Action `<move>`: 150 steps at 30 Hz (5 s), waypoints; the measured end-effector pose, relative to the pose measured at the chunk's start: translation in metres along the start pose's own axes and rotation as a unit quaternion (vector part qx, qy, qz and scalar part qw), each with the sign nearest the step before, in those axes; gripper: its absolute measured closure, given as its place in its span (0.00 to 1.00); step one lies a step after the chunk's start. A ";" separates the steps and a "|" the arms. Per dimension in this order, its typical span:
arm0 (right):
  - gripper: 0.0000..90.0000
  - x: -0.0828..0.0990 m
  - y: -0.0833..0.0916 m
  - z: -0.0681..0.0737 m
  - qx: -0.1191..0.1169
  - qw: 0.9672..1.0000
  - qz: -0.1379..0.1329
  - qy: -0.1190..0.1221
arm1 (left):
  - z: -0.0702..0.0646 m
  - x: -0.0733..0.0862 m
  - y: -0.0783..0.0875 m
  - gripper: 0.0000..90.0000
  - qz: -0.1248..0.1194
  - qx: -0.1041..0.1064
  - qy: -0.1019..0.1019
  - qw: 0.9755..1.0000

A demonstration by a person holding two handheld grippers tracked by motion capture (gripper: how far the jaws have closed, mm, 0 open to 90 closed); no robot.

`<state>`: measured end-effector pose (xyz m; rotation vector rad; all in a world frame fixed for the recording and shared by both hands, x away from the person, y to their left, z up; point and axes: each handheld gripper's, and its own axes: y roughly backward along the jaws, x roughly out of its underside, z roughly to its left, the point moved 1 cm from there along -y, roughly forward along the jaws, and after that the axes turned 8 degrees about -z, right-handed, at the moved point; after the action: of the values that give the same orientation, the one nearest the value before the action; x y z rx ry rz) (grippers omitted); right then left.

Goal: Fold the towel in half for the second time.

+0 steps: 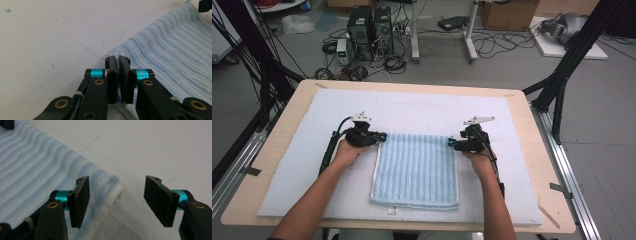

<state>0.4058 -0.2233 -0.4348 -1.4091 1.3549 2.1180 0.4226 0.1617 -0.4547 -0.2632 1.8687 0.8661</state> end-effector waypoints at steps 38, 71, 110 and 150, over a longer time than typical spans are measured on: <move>0.95 -0.041 -0.020 -0.001 0.036 0.998 -0.037 0.035 | 0.015 -0.051 0.008 0.96 -0.070 -0.038 0.023 0.997; 0.95 0.022 0.057 0.056 -0.039 0.993 -0.096 0.060 | -0.050 0.027 0.078 0.95 -0.123 0.040 -0.007 0.992; 0.70 0.054 0.083 0.091 -0.056 0.991 -0.108 0.058 | -0.077 0.046 0.084 0.64 -0.080 0.029 0.005 0.996; 0.23 0.060 0.104 0.054 0.032 0.992 -0.111 0.058 | -0.041 0.037 0.114 0.32 -0.187 -0.070 -0.016 0.980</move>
<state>0.2777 -0.2512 -0.4216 -1.5962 1.2299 1.8625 0.3149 0.2234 -0.4267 -0.6610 1.6575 0.7361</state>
